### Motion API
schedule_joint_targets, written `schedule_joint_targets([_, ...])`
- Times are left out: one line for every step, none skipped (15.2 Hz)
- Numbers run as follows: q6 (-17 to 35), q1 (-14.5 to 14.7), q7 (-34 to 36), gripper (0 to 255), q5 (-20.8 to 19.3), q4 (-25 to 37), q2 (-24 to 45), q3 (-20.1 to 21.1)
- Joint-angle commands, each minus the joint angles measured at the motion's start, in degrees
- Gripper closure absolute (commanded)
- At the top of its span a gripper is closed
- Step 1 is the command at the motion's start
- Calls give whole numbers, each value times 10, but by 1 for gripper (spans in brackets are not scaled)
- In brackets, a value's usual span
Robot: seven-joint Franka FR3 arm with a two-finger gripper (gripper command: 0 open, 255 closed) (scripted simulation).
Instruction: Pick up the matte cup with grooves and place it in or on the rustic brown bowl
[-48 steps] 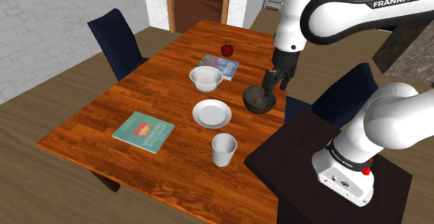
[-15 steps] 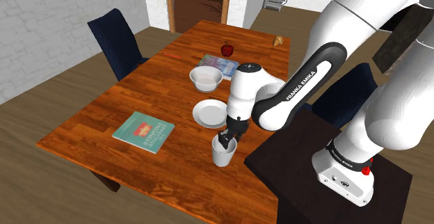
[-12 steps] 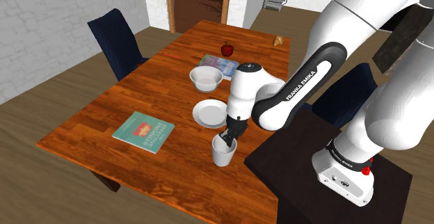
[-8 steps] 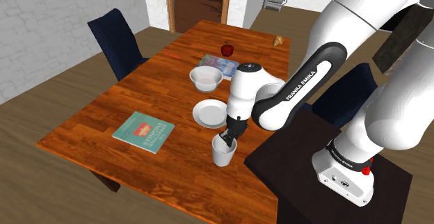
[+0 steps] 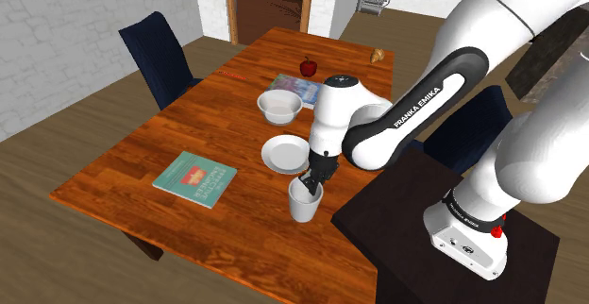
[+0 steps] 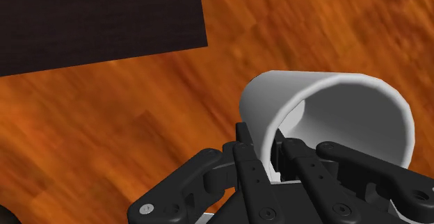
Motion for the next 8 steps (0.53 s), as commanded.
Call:
schedule_joint_targets([-23,0,-9,255,16,2,-22,2])
schedule_joint_targets([-33,1,-13,255,22,3,-32,2])
schedule_joint_targets([-43,2,-16,255,28,4,-41,2])
schedule_joint_targets([-53,2,-20,255,33,5,-51,2])
schedule_joint_targets([-63,3,-23,255,38,7,-60,1])
schedule_joint_targets([-73,4,-25,255,42,8,-69,0])
schedule_joint_targets([-83,5,-28,255,46,10,-78,-1])
schedule_joint_targets([-93,6,-30,255,50,11,-87,-2])
